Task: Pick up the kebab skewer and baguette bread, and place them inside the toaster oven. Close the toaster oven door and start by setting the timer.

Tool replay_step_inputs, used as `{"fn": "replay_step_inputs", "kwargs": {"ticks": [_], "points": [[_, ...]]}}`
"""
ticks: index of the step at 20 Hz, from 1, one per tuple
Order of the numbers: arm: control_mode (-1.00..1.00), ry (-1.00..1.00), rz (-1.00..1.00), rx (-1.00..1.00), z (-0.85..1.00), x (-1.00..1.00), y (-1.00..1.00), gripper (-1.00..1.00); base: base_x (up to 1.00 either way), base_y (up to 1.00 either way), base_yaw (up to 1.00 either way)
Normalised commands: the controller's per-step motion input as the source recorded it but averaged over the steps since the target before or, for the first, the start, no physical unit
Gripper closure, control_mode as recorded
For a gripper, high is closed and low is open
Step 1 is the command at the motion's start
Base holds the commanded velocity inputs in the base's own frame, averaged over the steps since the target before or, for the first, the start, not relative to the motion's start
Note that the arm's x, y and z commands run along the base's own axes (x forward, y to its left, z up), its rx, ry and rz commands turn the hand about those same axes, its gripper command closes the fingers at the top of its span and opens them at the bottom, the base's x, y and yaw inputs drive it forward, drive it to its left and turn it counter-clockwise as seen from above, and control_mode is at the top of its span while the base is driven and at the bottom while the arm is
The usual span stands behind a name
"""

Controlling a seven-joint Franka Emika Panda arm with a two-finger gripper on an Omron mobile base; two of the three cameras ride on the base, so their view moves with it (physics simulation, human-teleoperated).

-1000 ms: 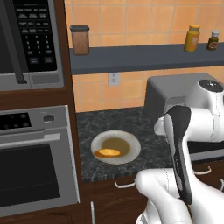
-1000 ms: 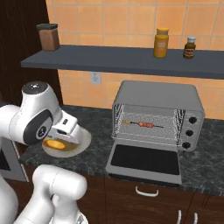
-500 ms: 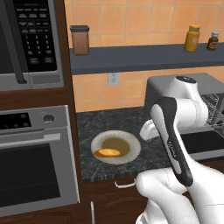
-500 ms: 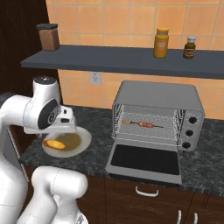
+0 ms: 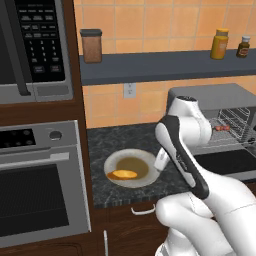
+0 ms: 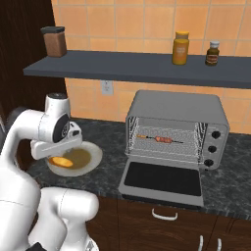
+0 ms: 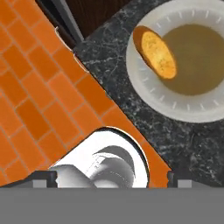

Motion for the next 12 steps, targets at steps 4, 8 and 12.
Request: {"fn": "replay_step_inputs", "kwargs": {"ticks": [4, 8, 12], "points": [[-1.00, 0.00, 0.35, -0.02, -0.34, 0.50, 0.34, -1.00, 0.00, 0.00, 0.00], [-1.00, -0.03, 0.27, 0.00, -0.44, 0.47, 0.40, -1.00, 0.00, 0.00, 0.00], [-1.00, 0.00, 0.22, 0.00, -0.46, 0.45, 0.34, -1.00, 0.00, 0.00, 0.00]]}}
